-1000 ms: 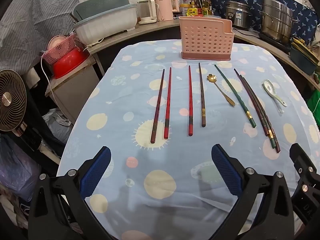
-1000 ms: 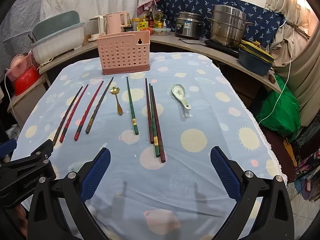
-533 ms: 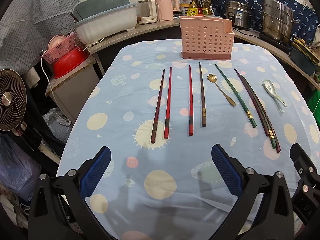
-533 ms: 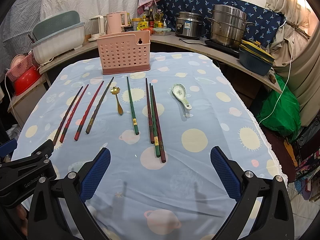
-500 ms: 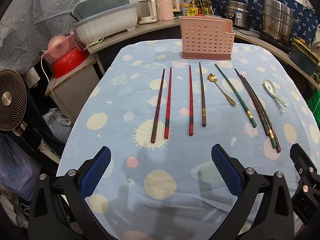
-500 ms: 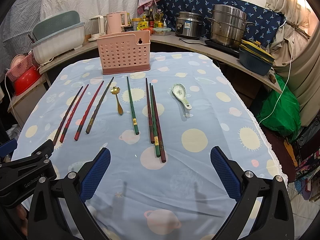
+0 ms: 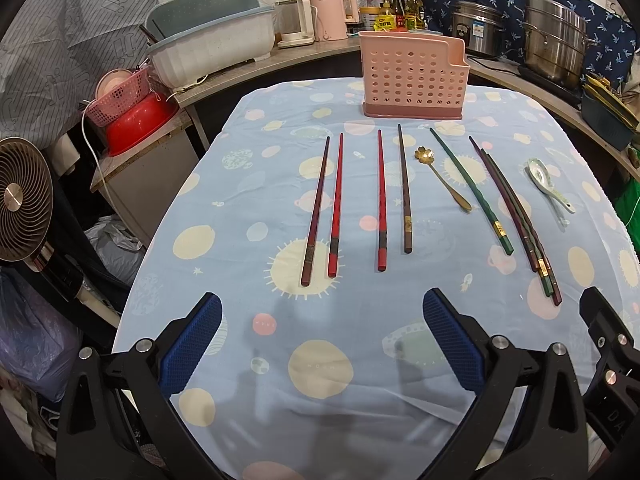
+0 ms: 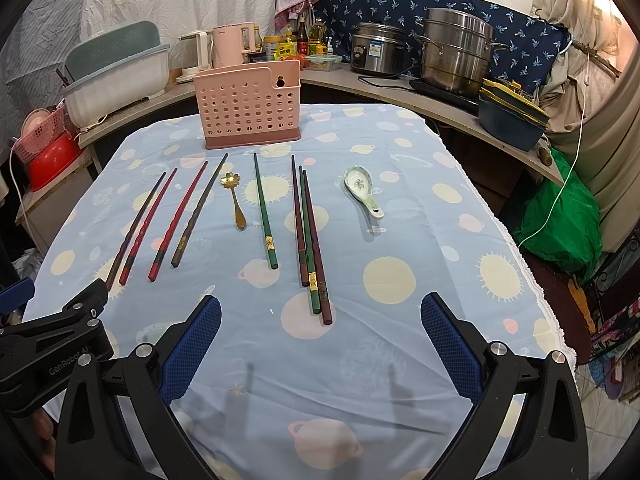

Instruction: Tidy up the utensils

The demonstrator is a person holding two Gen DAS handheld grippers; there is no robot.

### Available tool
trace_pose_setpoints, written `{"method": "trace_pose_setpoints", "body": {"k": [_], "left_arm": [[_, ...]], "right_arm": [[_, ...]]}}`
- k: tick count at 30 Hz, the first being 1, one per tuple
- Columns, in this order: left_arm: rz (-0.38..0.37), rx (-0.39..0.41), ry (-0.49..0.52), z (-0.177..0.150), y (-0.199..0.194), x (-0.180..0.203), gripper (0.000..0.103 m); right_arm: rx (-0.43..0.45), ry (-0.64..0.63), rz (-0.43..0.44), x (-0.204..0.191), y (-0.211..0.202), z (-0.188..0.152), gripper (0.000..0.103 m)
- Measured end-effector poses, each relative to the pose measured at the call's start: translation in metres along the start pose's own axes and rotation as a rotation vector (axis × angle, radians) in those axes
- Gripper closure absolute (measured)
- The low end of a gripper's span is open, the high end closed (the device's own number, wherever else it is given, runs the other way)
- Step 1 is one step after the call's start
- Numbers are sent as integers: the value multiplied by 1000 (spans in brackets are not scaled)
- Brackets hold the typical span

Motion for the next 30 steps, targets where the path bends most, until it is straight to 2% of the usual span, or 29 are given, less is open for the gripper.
{"method": "trace_pose_setpoints", "body": {"k": [16, 30], "left_arm": [[-13, -3, -14, 5, 10, -3, 7], [30, -26, -89, 24, 45, -52, 7]], "right_arm": [[-23, 17, -4, 6, 14, 2, 7], [-80, 16, -11, 4, 45, 6, 7]]}}
Point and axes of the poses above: each gripper's, at about its wrist camera, not at the fingertips, and y roughly the way its jaws point, x to its right, z to its top, the point moved 6 cm from there along y, roughly the way its jaws point, and after that the axes turned 12 degrees about -z, right-handed, at the moved point
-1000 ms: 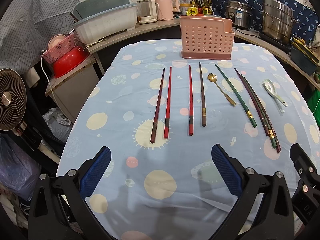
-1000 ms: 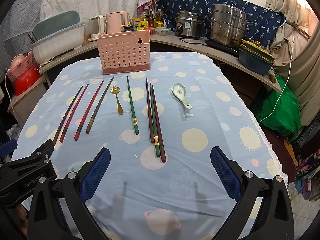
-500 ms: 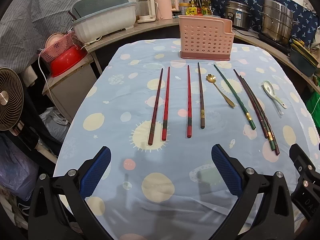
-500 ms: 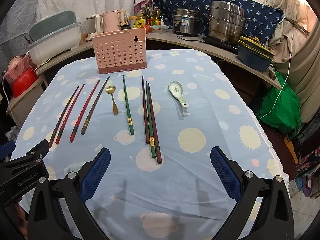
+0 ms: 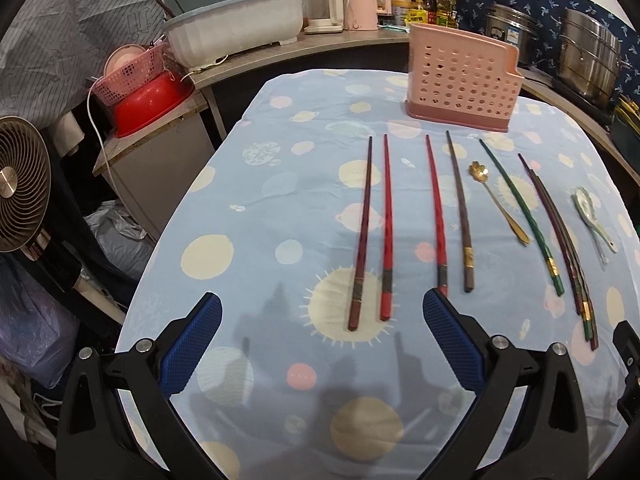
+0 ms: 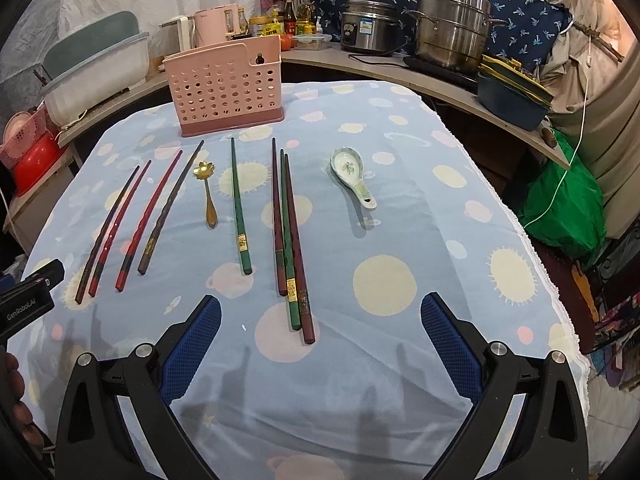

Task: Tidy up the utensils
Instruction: 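Lower the left tool and close it on a dark red chopstick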

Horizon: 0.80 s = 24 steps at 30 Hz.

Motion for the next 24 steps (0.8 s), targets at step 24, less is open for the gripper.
{"method": "trace_pose_setpoints", "body": {"k": [24], "left_arm": [[-31, -96, -16, 2, 56, -17, 32]], "right_arm": [[-50, -8, -17, -13, 36, 15, 7]]}}
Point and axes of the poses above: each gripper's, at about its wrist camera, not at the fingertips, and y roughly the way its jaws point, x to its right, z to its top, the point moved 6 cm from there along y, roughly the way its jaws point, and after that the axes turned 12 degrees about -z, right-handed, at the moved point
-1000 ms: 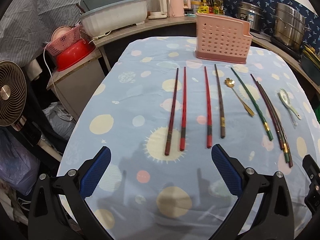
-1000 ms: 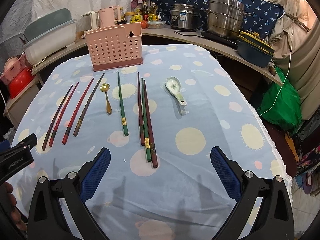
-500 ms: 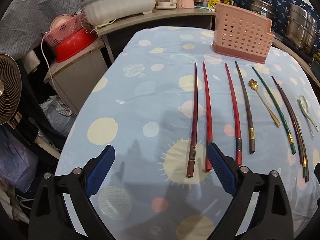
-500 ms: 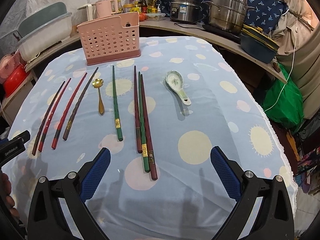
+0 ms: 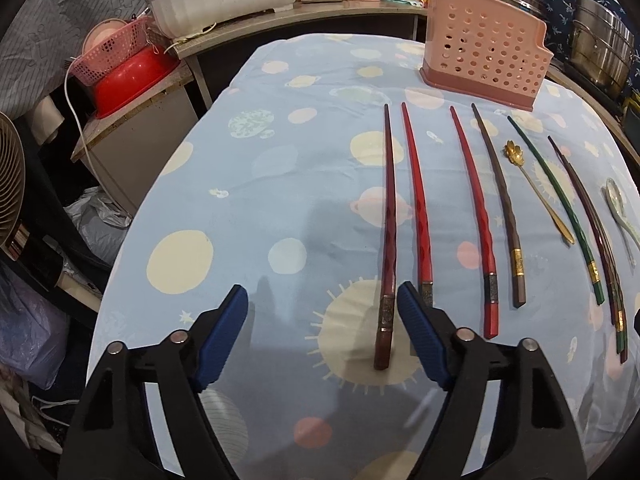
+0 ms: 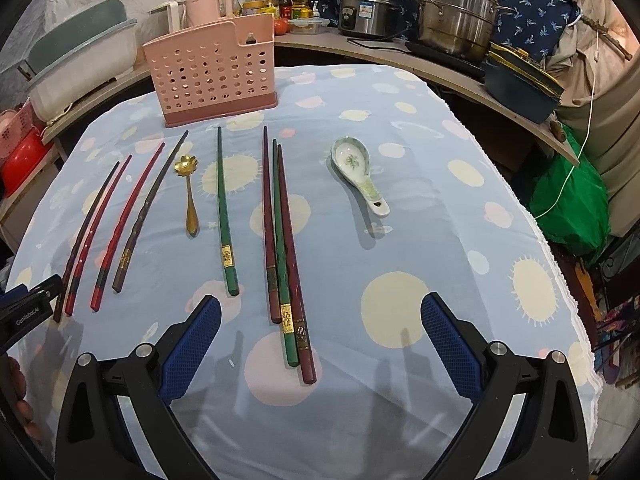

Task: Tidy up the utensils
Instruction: 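Lower the left tool and close it on a dark red chopstick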

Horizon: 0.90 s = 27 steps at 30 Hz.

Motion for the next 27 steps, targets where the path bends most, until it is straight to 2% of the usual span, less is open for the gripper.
{"method": "trace_pose_setpoints", "body": {"k": [5, 12, 15, 23, 27], "left_arm": [[-31, -25, -2, -5, 7, 4, 38], [-43, -19, 2, -4, 10, 11, 47], [-54, -18, 14, -3, 11, 15, 56], [-96, -32, 9, 3, 12, 19, 90], [-108, -38, -4, 6, 13, 17, 92]], "right_arm": [[-2, -1, 3, -1, 2, 1, 7], [-5, 5, 2, 0, 6, 4, 7], [-6, 8, 2, 2, 7, 5, 7], [0, 20, -1, 8, 12, 14, 8], [9, 24, -5, 10, 13, 20, 9]]}}
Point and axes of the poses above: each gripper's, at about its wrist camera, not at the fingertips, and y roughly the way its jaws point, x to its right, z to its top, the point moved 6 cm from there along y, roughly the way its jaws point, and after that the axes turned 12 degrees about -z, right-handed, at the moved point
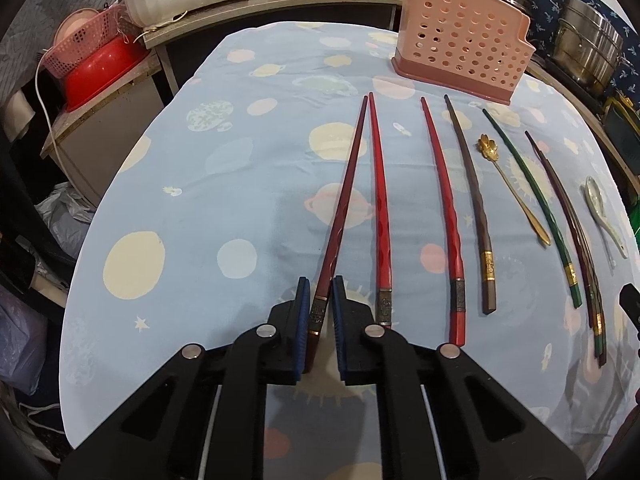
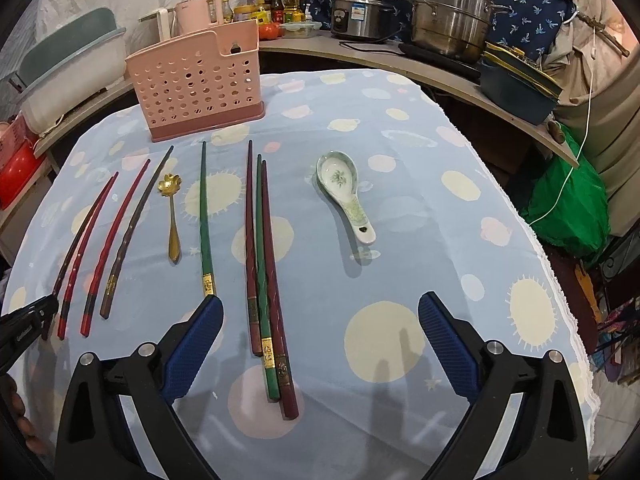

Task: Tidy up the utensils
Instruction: 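Lower the left tool and close it on a dark red chopstick, then grasp the white ceramic spoon with the right tool while the left holds the chopstick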

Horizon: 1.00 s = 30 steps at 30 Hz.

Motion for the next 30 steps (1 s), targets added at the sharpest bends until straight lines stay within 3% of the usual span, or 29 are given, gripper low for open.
{"method": "trace_pose_setpoints", "body": {"k": [8, 14, 25, 30], "left_arm": [[-8, 17, -3, 13, -4, 4, 96], [-1, 23, -4, 27, 3, 7, 96], [17, -3, -13, 47, 30, 8, 96], [26, -3, -7, 53, 37, 8, 96]], "right_arm": [[15, -1, 0, 2, 5, 15, 14], [37, 43, -6, 15, 23, 50, 24], [-4, 63, 32, 16, 82, 95, 62], [-38, 58, 55, 11, 101, 97, 72]]}}
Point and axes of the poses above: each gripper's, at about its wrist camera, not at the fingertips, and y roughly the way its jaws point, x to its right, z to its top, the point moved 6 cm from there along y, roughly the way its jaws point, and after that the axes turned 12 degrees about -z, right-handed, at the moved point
